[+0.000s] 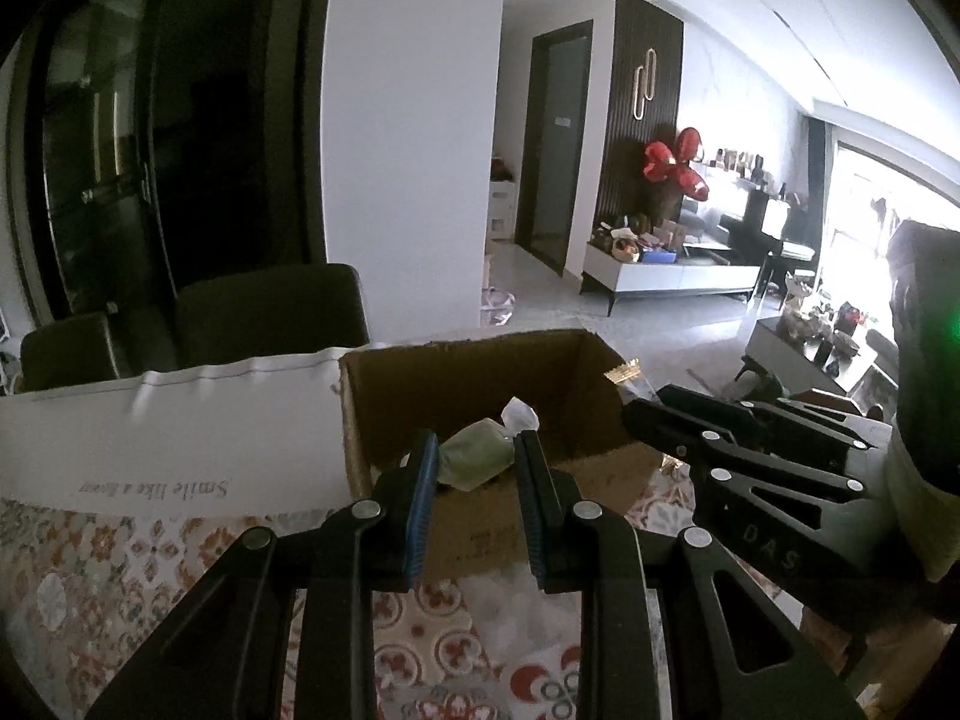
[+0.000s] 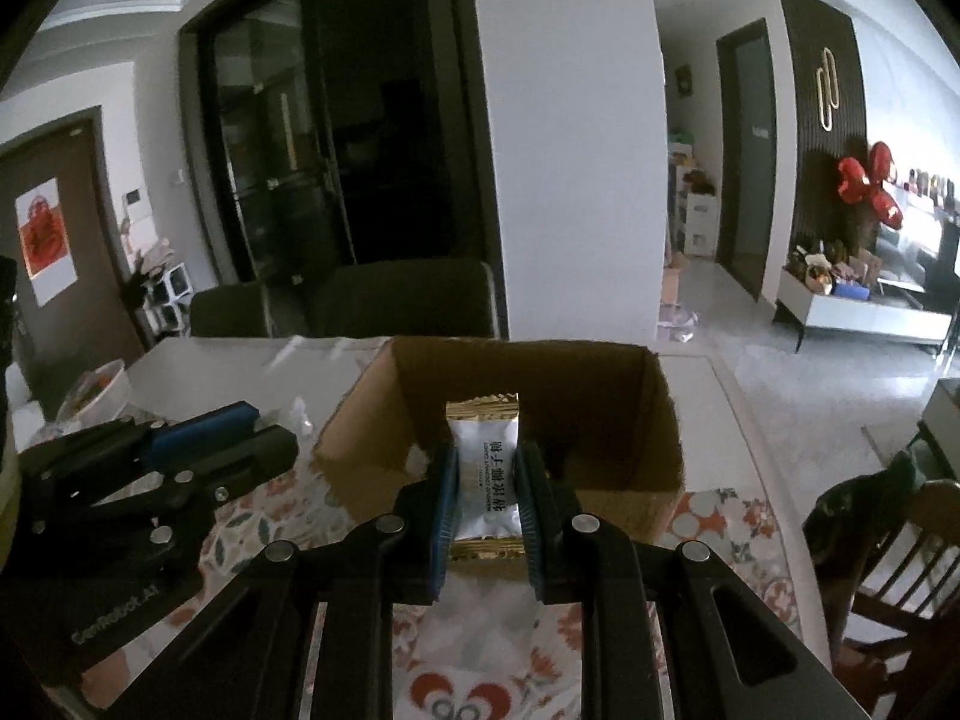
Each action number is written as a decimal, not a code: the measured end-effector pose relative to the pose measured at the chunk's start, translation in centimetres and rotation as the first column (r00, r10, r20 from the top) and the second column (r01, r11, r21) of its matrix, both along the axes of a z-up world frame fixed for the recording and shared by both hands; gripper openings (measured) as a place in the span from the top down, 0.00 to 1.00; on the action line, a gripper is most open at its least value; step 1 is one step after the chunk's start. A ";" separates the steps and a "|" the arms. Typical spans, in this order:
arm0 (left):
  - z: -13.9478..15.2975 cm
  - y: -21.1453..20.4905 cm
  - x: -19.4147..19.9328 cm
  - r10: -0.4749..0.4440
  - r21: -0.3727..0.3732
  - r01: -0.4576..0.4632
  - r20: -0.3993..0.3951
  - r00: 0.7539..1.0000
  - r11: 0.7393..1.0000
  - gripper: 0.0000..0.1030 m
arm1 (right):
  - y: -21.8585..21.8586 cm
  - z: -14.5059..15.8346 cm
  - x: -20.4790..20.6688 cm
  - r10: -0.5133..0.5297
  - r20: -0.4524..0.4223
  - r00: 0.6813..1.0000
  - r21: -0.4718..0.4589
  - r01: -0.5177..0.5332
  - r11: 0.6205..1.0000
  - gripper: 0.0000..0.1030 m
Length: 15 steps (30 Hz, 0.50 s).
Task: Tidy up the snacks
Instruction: 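Carry the pale green item and white candy over the cardboard box, then open both tools to drop the items into the box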
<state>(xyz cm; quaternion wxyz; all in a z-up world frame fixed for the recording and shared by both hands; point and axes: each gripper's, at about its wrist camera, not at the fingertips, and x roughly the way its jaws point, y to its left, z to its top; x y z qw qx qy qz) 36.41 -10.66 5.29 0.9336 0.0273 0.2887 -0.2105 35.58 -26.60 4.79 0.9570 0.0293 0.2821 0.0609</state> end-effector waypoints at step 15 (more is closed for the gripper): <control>-0.4 -1.8 6.3 0.062 -0.001 -0.063 -0.056 0.996 0.998 0.39 | -2.3 -0.3 5.3 -0.083 -0.078 0.993 -0.033 0.080 0.996 0.64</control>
